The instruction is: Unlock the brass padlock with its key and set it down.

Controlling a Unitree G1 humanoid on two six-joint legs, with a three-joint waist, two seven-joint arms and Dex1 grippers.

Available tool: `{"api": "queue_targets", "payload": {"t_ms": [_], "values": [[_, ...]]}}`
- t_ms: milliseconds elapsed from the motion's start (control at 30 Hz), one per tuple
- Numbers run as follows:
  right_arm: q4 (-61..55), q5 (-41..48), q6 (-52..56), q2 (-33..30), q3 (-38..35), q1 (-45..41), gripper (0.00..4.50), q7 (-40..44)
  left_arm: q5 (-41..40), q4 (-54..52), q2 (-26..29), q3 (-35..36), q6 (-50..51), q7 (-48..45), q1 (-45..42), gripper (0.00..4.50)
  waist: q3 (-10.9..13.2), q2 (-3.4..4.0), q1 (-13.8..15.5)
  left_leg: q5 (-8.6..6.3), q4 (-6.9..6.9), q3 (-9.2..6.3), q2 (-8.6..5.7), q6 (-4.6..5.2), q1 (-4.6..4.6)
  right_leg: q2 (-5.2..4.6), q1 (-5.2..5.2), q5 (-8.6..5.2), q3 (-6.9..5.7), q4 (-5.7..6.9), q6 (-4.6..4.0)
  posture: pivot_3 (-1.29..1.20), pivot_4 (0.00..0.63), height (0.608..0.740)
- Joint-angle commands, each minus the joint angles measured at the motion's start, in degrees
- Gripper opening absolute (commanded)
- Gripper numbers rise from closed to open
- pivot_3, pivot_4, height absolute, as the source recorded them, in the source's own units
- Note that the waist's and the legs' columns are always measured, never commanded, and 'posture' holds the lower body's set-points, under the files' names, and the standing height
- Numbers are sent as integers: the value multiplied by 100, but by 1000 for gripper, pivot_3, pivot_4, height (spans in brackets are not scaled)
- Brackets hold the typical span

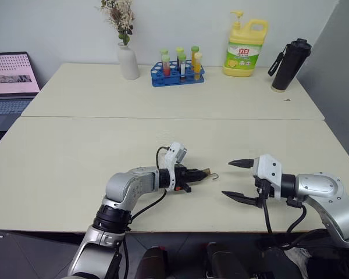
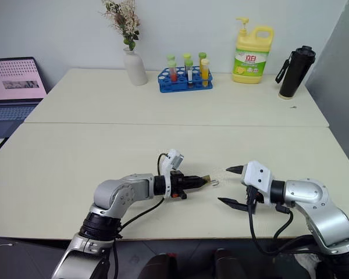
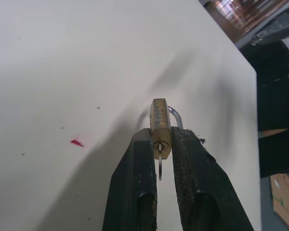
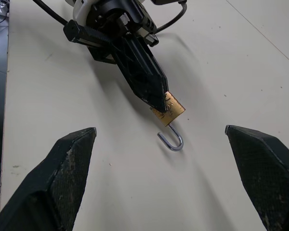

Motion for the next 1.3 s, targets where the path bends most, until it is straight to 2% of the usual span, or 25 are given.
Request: {"api": "queue_targets", "payload": {"t_ms": [33, 300, 333, 467, 667, 867, 1100, 1300], "values": [[-21, -153, -48, 3, 74, -6, 4500, -107, -61, 83, -130, 52, 120, 82, -37, 167, 0, 0, 0, 0, 0, 0, 0, 0, 0, 0, 0, 0, 0, 0, 0, 0, 150, 740], [35, -275, 62, -91, 106, -14, 4500, -115, -5, 419, -276, 128, 208, 171, -256, 167, 0, 0, -1, 0, 0, 0, -3, 0, 1, 1, 0, 0, -1, 0, 0, 0, 150, 740], [29, -271, 70, -92, 101, -11, 4500, -120, -4, 459, -279, 144, 202, 174, -280, 885, 0, 0, -1, 0, 0, 0, -4, 0, 1, 2, 0, 0, -1, 0, 0, 0, 150, 740], [-6, -244, 120, -80, 93, -1, 4500, -144, 59, 567, -244, 112, 66, 114, -355, 2099, 0, 0, 0, 0, 0, 0, -2, 0, 0, 2, 0, 0, -1, 0, 0, 0, 150, 740], [-70, -198, 155, -125, 50, 9, 4500, -110, 363, 450, -47, 70, -690, -37, -450, 3825, 0, 0, -1, 0, 0, 0, -3, 0, 1, 1, 0, 0, -1, 0, 0, 0, 150, 740], [-96, -106, 194, -229, -78, -7, 4500, -48, 781, -487, 889, 53, -1787, -524, -165, 3825, 0, 0, -3, 0, -6, 1, 3, -1, 0, 4, -4, 0, 1, -1, -1, 0, 150, 740], [-29, -1, 109, -396, -158, 14, 4500, 188, 1280, -1942, 2570, 139, -3229, -1536, 1006, 3825, 1, 1, -10, -2, -10, 11, 5, -2, -1, -15, -5, -3, 7, -12, -4, 0, 150, 740], [139, 18, -31, -449, -243, 12, 4500, 329, 844, -2686, 3044, 650, -3171, -1735, 1897, 3825, 4, -1, 26, -2, -12, 7, 4, 0, -1, -33, -4, -6, -2, -11, -9, 0, 150, 740]]}}
